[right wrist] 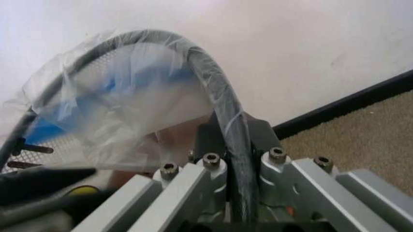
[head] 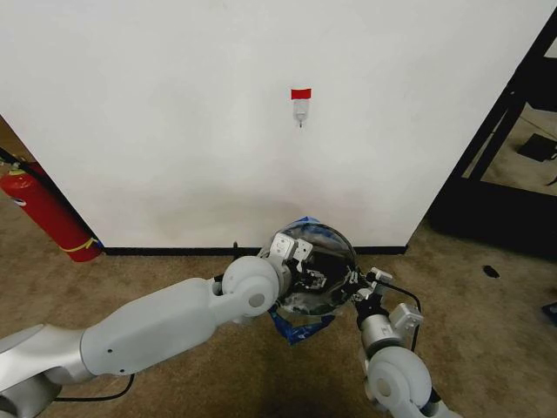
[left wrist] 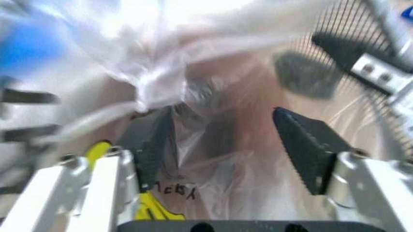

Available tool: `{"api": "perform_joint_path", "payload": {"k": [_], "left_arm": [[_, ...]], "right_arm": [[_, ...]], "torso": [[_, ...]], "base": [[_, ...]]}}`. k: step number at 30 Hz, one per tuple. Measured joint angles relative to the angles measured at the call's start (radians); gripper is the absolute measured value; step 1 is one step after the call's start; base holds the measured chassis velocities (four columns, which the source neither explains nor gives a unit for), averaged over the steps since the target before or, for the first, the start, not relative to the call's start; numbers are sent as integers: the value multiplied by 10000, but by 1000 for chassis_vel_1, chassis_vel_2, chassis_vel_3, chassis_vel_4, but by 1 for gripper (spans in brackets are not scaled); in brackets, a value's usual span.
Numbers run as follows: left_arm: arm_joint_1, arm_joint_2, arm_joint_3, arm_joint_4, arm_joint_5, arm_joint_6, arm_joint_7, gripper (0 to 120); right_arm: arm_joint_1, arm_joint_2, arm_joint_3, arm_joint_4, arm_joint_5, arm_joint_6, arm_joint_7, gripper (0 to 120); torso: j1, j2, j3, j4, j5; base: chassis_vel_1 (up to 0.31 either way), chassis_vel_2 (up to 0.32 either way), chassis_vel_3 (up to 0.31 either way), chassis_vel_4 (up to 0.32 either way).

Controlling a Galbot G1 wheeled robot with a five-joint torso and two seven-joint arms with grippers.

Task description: Pick up the garbage bag from the wall and place it over the trash bin.

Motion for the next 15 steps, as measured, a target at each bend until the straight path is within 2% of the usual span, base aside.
{"api": "perform_joint_path", "payload": {"k": [1, 2, 7, 9, 10, 13, 15], "left_arm": [[0, 0, 0, 0, 0, 0, 0, 62], [29, 227, -279, -285, -167, -19, -1, 53], [706, 885, -1020, -1126, 14, -463, 79, 35], [1272, 1206, -1310, -1579, 602, -866, 405, 27], [1272, 1206, -1310, -1579, 602, -866, 405, 27], [2556, 1723, -2017, -2373, 1779, -1655, 1063, 14], [3185, 1812, -2351, -2529, 2541, -2405, 1218, 18]], "right_arm": [[0, 0, 0, 0, 0, 0, 0, 0], [15, 15, -2, -21, 17, 0, 0, 0], [68, 138, 29, -52, 521, -147, 243, 0], [114, 214, 55, -39, 901, -388, 465, 0], [114, 214, 55, -39, 901, -388, 465, 0], [202, 271, 113, 13, 1396, -787, 822, 0], [179, 352, 224, 51, 1663, -908, 945, 0]], "torso": [[0, 0, 0, 0, 0], [0, 0, 0, 1, 0], [1, 0, 0, 1, -1], [1, 0, 0, 2, -1], [1, 0, 0, 2, -1], [1, 1, -1, 4, -2], [1, 2, -1, 10, -1]], "base": [[0, 0, 0, 0], [0, 0, 0, 0], [0, 0, 0, 0], [0, 0, 0, 0], [0, 0, 0, 0], [0, 0, 0, 0], [0, 0, 0, 0]]}}
